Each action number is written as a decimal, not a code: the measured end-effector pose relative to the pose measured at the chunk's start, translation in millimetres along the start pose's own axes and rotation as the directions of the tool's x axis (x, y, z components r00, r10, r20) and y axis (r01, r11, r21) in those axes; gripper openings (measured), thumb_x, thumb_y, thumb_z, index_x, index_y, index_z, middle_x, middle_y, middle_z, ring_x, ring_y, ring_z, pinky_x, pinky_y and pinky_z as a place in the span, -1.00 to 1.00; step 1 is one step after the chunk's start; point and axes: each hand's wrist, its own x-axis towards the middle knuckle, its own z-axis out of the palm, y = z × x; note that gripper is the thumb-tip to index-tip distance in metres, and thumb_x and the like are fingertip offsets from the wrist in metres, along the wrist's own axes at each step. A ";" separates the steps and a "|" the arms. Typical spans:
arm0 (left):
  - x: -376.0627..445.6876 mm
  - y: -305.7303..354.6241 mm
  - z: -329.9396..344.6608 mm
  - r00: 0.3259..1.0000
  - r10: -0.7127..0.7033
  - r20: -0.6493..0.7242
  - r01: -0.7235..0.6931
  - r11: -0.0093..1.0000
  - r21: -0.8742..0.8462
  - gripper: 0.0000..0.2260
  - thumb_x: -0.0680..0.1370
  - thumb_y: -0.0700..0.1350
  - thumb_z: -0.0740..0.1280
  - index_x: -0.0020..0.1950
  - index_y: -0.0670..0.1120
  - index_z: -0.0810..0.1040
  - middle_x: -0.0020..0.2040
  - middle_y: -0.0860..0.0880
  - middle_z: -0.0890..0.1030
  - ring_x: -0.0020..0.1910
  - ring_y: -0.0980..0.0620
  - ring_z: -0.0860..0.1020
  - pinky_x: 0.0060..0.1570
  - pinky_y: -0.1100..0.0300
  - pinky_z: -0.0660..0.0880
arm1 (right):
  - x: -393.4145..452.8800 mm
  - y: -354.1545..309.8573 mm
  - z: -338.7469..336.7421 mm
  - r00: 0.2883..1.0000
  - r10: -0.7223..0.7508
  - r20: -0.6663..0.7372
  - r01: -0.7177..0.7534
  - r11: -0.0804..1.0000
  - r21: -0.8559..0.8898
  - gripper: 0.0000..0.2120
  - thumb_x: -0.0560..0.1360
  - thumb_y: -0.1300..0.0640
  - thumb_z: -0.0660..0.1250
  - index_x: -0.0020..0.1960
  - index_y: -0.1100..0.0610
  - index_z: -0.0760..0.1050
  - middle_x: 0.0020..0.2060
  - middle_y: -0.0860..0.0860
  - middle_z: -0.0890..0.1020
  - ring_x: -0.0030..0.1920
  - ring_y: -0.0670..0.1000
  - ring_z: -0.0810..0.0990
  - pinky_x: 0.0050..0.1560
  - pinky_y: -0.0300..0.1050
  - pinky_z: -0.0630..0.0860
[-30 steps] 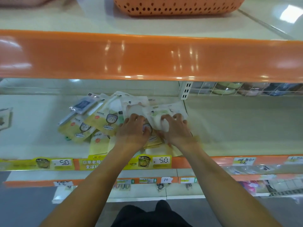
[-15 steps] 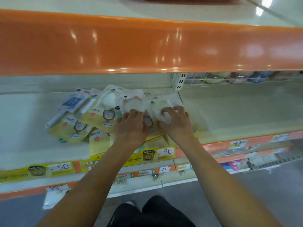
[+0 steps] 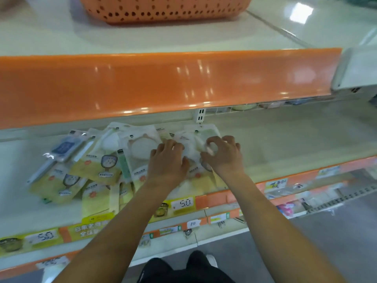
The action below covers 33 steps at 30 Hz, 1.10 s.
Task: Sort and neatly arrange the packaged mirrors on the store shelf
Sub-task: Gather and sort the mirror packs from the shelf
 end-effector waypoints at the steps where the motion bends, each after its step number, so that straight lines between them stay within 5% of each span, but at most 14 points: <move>1: 3.5 10.5 3.8 1.000 -0.001 0.009 0.001 1.000 0.000 -0.71 0.54 0.02 0.21 0.23 -0.04 0.46 0.21 -0.04 0.44 0.19 -0.12 0.42 0.15 -0.01 0.35 | 2.7 9.9 -5.7 1.000 0.017 0.005 -0.017 1.000 -0.005 -0.70 0.38 -0.07 0.42 0.10 -0.13 0.52 0.18 0.04 0.40 0.14 0.19 0.42 0.11 -0.01 0.39; 13: 35.7 104.4 34.9 0.998 0.016 0.055 -0.018 0.999 0.030 -0.70 0.56 0.04 0.18 0.27 0.00 0.43 0.25 0.01 0.41 0.23 -0.05 0.41 0.16 0.03 0.32 | 42.8 103.9 -47.4 0.996 0.078 -0.040 -0.078 0.997 -0.001 -0.67 0.38 -0.10 0.42 0.12 -0.13 0.53 0.15 0.04 0.43 0.12 0.20 0.41 0.11 0.00 0.41; 27: 47.1 147.7 59.5 0.997 -0.072 0.012 0.071 0.996 0.055 -0.69 0.56 0.05 0.19 0.27 0.02 0.44 0.26 0.05 0.41 0.25 0.01 0.38 0.23 0.09 0.29 | 70.9 152.9 -43.7 0.992 0.105 0.072 -0.099 0.992 -0.083 -0.55 0.37 -0.11 0.39 0.23 -0.12 0.43 0.23 0.04 0.33 0.18 0.20 0.34 0.19 0.05 0.36; 33: 46.9 152.4 64.3 0.994 -0.106 0.011 0.105 0.992 0.071 -0.69 0.57 0.05 0.18 0.28 0.02 0.44 0.28 0.05 0.40 0.28 0.00 0.36 0.24 0.08 0.27 | 70.5 161.5 -34.6 0.994 0.040 0.098 -0.025 0.989 -0.146 -0.48 0.39 -0.36 0.29 0.23 -0.10 0.40 0.32 0.04 0.26 0.26 0.18 0.23 0.25 0.07 0.26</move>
